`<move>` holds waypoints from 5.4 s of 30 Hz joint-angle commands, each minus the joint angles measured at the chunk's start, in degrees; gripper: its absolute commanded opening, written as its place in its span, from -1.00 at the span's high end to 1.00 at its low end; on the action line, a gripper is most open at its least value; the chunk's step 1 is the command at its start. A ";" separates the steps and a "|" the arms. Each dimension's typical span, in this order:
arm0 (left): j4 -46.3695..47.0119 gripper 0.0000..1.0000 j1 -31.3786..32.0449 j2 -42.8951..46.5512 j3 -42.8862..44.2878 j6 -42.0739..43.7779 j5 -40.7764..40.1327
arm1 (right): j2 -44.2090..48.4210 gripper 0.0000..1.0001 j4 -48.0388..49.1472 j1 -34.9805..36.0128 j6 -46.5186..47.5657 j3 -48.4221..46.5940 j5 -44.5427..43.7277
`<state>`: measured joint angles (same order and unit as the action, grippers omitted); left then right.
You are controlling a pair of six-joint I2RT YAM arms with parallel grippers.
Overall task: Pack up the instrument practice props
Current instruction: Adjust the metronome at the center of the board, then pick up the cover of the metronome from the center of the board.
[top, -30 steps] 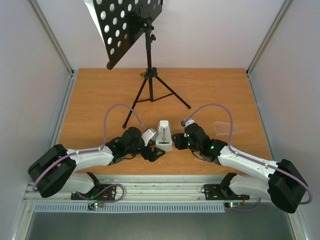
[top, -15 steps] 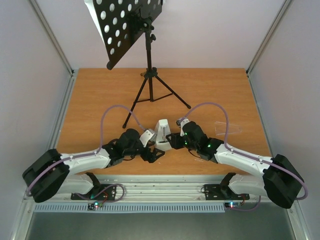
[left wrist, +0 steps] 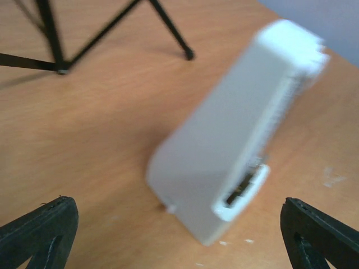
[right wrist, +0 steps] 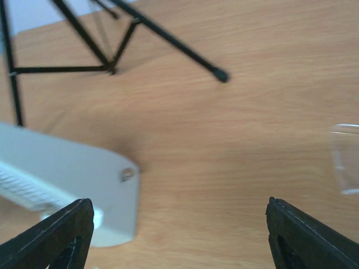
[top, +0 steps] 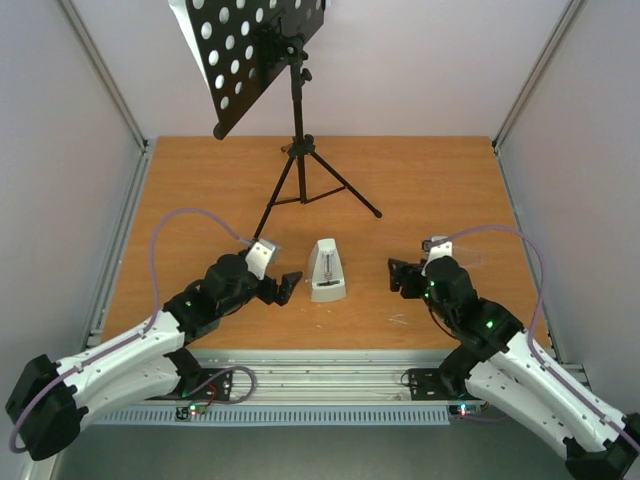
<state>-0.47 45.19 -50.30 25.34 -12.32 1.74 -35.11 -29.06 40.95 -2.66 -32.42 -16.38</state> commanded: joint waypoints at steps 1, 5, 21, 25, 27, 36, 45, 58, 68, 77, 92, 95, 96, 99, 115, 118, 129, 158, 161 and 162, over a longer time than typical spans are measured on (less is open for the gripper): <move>-0.16 -0.99 -2.83 2.09 -2.50 3.15 -13.36 | 0.54 -0.73 -9.85 -7.63 -2.03 -1.34 -3.62; -2.87 -0.99 -2.85 3.78 -2.86 3.15 -17.22 | -6.82 -0.72 -8.73 -22.49 -2.09 -3.47 7.28; -6.06 -0.99 -2.88 10.64 -3.74 2.03 -18.21 | -37.62 -0.65 -11.03 -48.18 -11.03 -16.31 11.29; -6.60 -0.99 -2.91 11.26 -3.64 1.95 -18.26 | -42.03 -0.59 -9.65 -49.64 -13.24 -16.97 10.06; -6.69 -0.99 -2.91 11.47 -3.65 2.03 -18.33 | -43.64 -0.54 -8.85 -50.26 -13.94 -17.04 9.78; -7.01 -0.99 -2.91 11.21 -3.46 2.01 -18.52 | -49.78 -0.48 -5.83 -50.81 -14.13 -16.73 7.49; -7.35 -0.99 -2.86 11.45 -3.46 2.03 -19.07 | -54.54 -0.26 -1.00 -51.14 -15.75 -15.93 9.59; -7.03 -0.99 -2.89 11.06 -3.37 2.51 -18.35 | -57.85 0.29 1.28 -51.14 -17.41 -15.03 9.88; -7.09 -0.99 -2.86 10.39 -3.20 2.65 -18.63 | -57.45 0.67 1.25 -51.12 -17.90 -14.28 10.41; -5.92 -0.99 -2.91 10.00 -3.55 3.09 -17.39 | -50.60 0.87 -2.34 -51.14 -16.70 -14.09 7.76; -9.20 -0.90 -1.69 13.46 -0.93 0.48 -16.62 | -17.84 0.98 -20.38 -43.15 -9.63 -16.89 4.18; -12.84 -0.81 2.16 15.08 3.26 -5.10 -16.50 | -12.95 0.98 -23.94 -36.60 -11.29 -17.75 3.62; -14.44 -0.79 3.88 14.52 5.41 -6.21 -16.99 | -12.05 0.97 -25.02 -34.07 -12.24 -18.07 3.03; -20.32 -0.74 10.22 9.84 12.89 -9.22 -19.70 | -10.79 0.98 -27.13 -27.26 -15.03 -18.87 1.71; -22.89 -0.71 36.29 -25.33 42.42 -10.89 -36.45 | -8.38 0.98 -32.26 -4.96 -25.00 -20.31 -5.14; -26.13 -0.66 36.20 -29.97 46.88 -11.82 -37.30 | -8.09 0.98 -32.22 -4.01 -25.69 -20.21 -5.28; -25.92 -0.49 35.59 -39.35 53.88 -11.76 -34.62 | -8.87 0.96 -31.37 -2.94 -26.90 -20.57 -5.36; -23.85 0.31 32.96 -47.54 54.54 -9.93 -32.16 | -10.33 0.96 -30.18 -2.50 -27.41 -20.40 -4.81; -23.96 0.43 32.95 -47.78 54.70 -9.75 -31.86 | -10.33 0.96 -30.29 -2.49 -27.33 -20.32 -4.87; -23.94 0.45 32.97 -47.78 54.58 -9.82 -31.80 | -10.32 0.96 -30.33 -2.47 -27.42 -20.33 -4.84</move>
<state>-26.81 78.08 -97.21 79.85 -22.17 -30.09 -45.50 -59.88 37.95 -28.71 -51.51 -20.32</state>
